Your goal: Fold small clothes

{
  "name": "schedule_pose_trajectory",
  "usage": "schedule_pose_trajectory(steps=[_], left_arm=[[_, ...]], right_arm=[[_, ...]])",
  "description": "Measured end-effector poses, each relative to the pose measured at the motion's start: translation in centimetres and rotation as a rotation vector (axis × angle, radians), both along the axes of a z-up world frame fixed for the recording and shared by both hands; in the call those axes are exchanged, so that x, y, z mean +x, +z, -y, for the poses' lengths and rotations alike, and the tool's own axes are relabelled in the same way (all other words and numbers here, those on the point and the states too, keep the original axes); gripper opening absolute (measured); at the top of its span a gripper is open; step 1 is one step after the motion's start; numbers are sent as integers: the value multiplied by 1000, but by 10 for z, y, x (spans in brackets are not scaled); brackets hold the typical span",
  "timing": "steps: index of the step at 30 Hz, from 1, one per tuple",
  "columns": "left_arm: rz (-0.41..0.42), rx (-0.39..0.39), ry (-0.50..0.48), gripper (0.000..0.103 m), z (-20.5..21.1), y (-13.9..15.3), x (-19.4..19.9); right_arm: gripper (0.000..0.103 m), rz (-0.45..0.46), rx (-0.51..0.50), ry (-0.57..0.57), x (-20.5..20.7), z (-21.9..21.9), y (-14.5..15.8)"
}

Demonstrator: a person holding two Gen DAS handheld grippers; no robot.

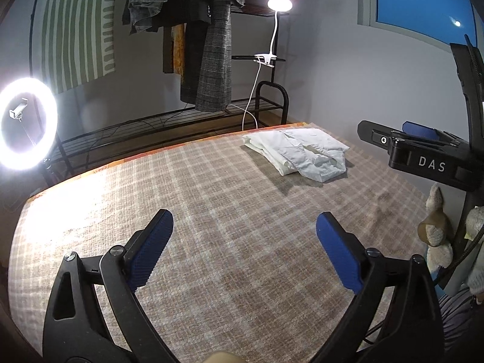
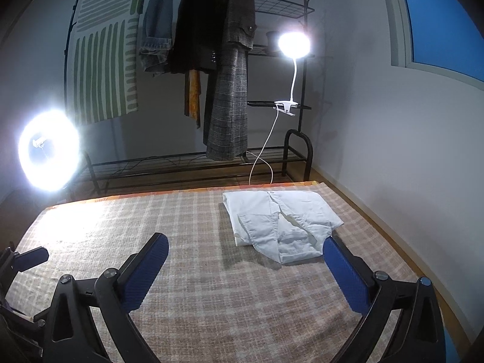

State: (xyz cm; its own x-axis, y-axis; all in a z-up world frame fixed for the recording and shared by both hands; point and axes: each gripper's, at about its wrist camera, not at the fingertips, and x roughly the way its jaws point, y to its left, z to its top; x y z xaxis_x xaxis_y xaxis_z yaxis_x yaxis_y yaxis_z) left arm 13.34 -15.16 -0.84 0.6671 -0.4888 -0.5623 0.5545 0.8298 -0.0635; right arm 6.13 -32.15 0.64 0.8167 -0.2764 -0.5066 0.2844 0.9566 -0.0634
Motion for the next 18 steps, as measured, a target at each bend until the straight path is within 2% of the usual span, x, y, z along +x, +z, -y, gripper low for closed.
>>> schedule_pose_trajectory(steps=[18], left_arm=[[-10,3,13,98,-2,-1,1]], right_arm=[[103,1,6,6,2,-3,-2]])
